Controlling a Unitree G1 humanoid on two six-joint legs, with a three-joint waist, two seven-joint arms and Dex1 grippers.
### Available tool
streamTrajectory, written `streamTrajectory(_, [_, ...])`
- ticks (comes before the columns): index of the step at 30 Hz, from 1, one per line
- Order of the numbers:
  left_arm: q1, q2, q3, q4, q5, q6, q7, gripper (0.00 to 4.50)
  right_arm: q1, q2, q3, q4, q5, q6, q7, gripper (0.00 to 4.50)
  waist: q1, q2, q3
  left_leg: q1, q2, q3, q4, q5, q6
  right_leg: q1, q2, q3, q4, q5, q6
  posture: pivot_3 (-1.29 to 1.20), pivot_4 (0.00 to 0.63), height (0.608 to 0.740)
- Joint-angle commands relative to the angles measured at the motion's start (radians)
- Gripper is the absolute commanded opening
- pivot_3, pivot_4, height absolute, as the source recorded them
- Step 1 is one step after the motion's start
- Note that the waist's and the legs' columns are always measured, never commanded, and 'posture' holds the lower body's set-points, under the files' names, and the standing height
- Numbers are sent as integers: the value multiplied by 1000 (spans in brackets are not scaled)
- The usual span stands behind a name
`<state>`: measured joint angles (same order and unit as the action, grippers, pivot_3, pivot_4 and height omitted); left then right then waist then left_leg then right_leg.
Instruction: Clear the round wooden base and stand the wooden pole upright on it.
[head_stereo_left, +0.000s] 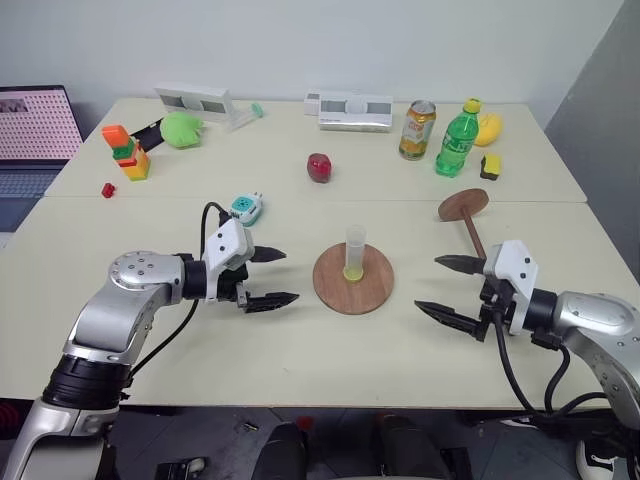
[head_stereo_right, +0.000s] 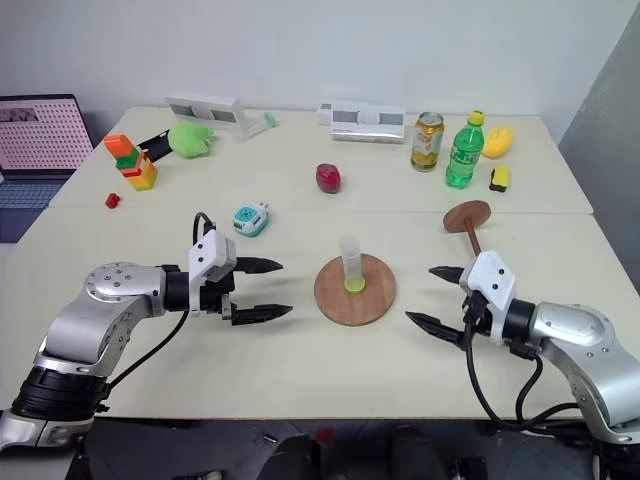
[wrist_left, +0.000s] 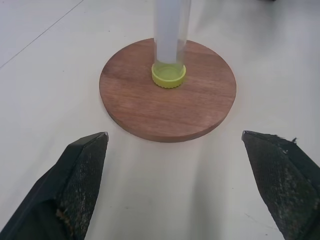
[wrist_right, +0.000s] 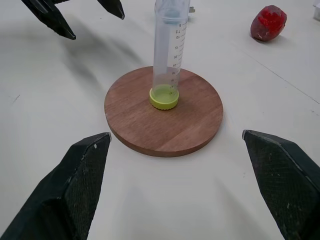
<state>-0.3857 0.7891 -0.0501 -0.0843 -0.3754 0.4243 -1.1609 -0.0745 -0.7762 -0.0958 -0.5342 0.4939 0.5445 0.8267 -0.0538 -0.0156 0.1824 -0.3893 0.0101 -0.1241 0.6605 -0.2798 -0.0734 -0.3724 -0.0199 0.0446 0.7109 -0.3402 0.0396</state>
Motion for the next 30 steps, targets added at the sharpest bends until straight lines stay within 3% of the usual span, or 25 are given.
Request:
streamTrajectory(1, [-30,-3,23,-7,-22,2,-3,4500,5,-4,-27,-43,16,-4,-5,4429,0,0,0,0,0,0,0,0,0,0,0,0,0,0,0,0,150,740])
streamTrajectory(17, [-54,12,12,13,-14,-19,-52,4500,22,-3,-38,-58,25,3,-5,4429,0,0,0,0,0,0,0,0,0,0,0,0,0,0,0,0,150,740])
streamTrajectory(30, [-114,-39,-35,81,18,-93,-82,4500,22,-21,-60,-79,43,20,-2,4429,1,0,0,0,0,0,0,0,0,0,0,0,0,0,0,0,150,740])
